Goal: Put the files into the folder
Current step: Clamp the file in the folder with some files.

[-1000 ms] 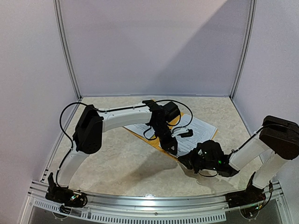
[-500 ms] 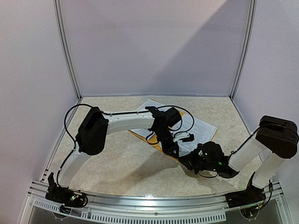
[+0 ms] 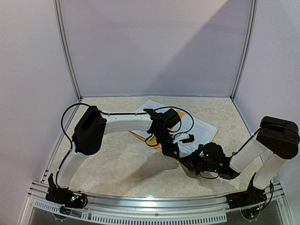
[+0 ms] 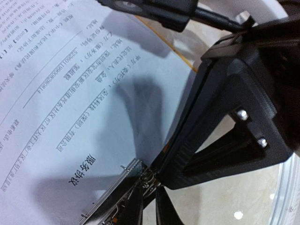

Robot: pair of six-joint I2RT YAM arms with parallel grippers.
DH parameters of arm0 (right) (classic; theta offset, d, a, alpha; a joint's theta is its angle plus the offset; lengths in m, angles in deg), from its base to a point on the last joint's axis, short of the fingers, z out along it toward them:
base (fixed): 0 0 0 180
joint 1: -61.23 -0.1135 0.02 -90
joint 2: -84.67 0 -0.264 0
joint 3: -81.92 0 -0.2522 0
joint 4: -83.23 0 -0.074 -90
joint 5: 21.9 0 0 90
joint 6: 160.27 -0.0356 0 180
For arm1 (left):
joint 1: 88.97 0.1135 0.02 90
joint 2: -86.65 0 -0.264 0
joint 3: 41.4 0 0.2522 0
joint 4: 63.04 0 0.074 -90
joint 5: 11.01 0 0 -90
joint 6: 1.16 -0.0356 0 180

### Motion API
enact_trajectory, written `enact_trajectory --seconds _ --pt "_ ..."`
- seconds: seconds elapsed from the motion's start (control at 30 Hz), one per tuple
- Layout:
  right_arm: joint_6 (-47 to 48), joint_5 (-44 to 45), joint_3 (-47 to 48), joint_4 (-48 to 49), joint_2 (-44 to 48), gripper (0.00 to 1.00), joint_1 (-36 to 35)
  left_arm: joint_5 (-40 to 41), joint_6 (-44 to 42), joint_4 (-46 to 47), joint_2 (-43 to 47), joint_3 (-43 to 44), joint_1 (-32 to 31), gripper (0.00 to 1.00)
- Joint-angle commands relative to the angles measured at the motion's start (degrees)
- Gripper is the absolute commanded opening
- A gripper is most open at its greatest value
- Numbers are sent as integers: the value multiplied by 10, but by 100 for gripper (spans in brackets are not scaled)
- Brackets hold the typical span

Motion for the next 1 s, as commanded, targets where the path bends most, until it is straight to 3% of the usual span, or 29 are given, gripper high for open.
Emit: enact_trajectory --seconds 0.0,0.5,0.97 --pt "-2 7 -39 -282 -34 6 -1 60 1 -28 -28 -42 -11 10" --pt "6 50 -18 -361 83 10 -2 63 -9 -18 -21 -91 -13 9" --pt "20 45 -12 -340 100 16 -1 72 -11 -8 -25 -112 -24 9"
